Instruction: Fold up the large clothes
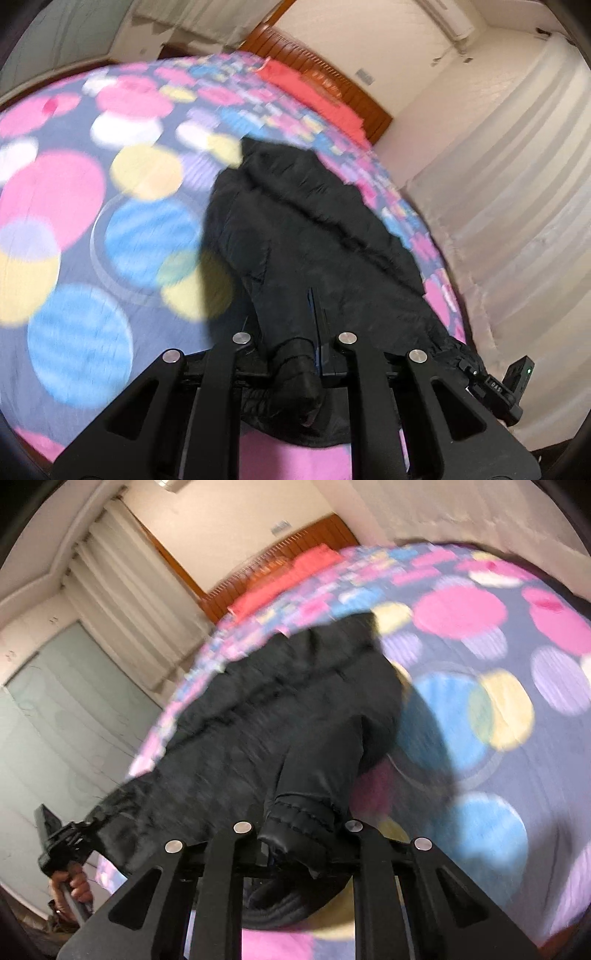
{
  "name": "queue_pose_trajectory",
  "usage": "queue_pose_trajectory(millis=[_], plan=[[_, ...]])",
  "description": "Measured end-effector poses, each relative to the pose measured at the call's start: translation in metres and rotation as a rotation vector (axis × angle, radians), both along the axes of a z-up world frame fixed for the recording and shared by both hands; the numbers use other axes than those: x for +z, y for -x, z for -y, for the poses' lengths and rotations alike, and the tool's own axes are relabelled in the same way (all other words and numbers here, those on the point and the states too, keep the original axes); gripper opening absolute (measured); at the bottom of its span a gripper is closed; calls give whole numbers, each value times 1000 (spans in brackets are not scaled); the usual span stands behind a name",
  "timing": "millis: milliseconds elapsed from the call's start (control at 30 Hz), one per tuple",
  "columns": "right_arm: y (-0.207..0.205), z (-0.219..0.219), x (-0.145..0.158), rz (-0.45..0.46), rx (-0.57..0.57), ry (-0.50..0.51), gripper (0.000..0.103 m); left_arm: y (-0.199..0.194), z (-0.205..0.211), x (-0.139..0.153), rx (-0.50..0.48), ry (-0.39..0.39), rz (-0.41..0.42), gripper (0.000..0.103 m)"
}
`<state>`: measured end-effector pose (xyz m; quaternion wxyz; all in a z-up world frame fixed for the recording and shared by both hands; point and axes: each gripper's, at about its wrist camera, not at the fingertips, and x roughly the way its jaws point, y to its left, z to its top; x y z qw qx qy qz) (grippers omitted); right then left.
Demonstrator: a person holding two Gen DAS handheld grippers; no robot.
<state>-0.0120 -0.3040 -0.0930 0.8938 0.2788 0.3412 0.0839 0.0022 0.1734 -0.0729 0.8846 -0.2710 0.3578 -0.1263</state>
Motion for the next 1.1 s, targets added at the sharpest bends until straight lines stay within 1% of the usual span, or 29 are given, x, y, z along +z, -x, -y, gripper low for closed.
queue_pose_trajectory(millis=[67,167,267,300,433,467,500,600,667,700,800,833,933,1000,1100], plan=[[-15,0,16,45,19,-32,15,-13,2,17,-7,-1,35,13],[-38,0,33,89,37,-50,15,-39,1,37,-13,27,70,13],[-67,1,54,141,37,-31,15,-70,4,57,-9,4,108,13],[-83,4,61,155,31,-30,15,-80,5,60,-7,-1,114,13],[-133,16,76,169,1,-40,15,-145,3,75,13,13,104,13],[-147,20,79,171,-10,-40,15,-155,1,77,20,8,102,13],[-166,24,81,168,-26,-46,15,-175,3,80,28,-11,100,13],[-212,35,82,148,-60,-64,15,-216,5,83,45,-60,96,13],[-242,40,77,129,-74,-63,15,-255,11,78,56,-109,79,13],[-259,42,74,115,-80,-60,15,-266,14,76,61,-123,71,13],[-306,43,59,68,-95,-35,15,-309,20,61,72,-173,37,13],[-315,44,53,55,-98,-31,15,-324,21,53,78,-190,22,13],[-354,49,30,-6,-119,-13,15,-362,21,27,94,-215,-29,13],[-377,50,7,-60,-128,10,15,-383,20,8,103,-227,-65,13],[-397,51,-23,-126,-132,16,16,-405,22,-20,103,-261,-110,13]])
